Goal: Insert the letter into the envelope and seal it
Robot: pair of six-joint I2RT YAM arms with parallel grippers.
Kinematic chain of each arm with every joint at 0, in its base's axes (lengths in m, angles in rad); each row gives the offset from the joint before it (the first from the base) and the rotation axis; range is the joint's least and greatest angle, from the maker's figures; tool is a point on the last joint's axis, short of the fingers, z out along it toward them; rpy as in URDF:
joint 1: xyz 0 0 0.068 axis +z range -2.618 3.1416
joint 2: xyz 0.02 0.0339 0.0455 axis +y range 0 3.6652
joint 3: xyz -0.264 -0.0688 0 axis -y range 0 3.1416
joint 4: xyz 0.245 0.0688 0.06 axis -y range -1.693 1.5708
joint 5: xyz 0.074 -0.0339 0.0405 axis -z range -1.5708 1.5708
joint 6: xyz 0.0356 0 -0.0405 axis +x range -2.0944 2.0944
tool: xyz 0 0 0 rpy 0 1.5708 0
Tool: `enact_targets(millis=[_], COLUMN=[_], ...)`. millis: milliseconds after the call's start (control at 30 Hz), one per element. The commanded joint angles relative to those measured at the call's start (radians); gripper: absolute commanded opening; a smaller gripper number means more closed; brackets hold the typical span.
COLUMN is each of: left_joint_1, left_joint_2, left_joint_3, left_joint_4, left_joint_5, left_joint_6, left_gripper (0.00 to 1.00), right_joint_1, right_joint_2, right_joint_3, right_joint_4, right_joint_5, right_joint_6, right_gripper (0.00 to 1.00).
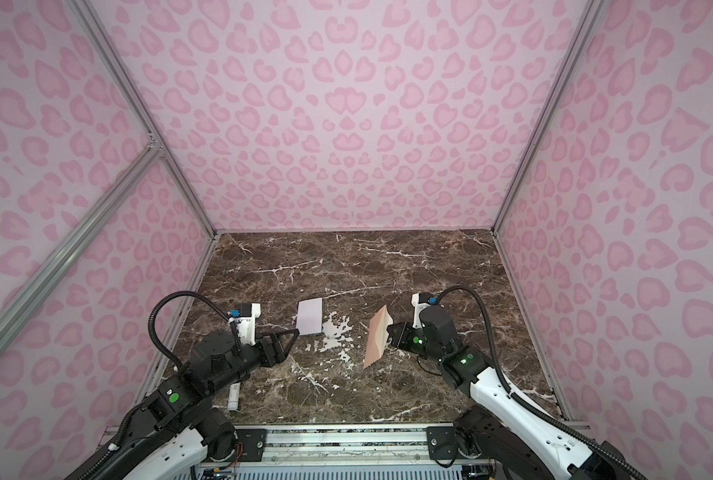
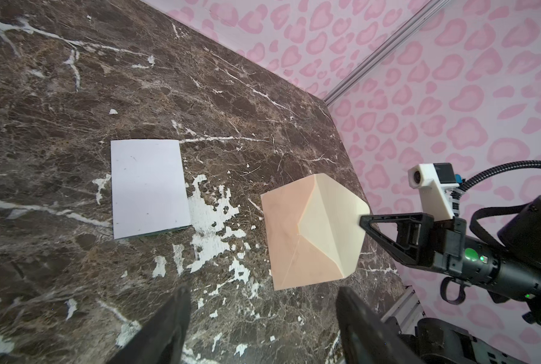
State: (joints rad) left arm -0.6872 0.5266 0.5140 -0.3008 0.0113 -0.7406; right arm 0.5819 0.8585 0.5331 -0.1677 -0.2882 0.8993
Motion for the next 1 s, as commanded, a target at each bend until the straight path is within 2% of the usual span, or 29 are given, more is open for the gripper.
enact_targets(millis=[0, 267, 700, 967], left_joint_1=[-0.001, -0.001, -0.001, -0.001], left_joint_2=[0.004, 0.024, 0.115, 0.154], left_joint_3=[-0.008, -0.017, -0.009, -0.022], left_joint_4=[0.020, 0.038, 0.105, 0.140], left_joint_5=[-0.010, -0.010, -0.005, -0.001], left_joint_6=[-0.009, 0.004, 0.030, 0.032], left_gripper=[0.75, 0.75, 0.76, 0.76], right_joint_1=[0.041, 0.168, 0.171, 0.171], right_joint_2=[-0.004, 0.025, 0.095, 0.173], right_joint_3=[0.012, 0.029, -0.172, -0.197], right_joint_4=[0.072, 0.160, 0.193, 0.210], right_joint_5=[0.046, 0.111, 0.256, 0.250], right_joint_6=[0.079, 0.144, 0.118, 0.074], right_gripper=[0.00, 0.00, 0.00, 0.00])
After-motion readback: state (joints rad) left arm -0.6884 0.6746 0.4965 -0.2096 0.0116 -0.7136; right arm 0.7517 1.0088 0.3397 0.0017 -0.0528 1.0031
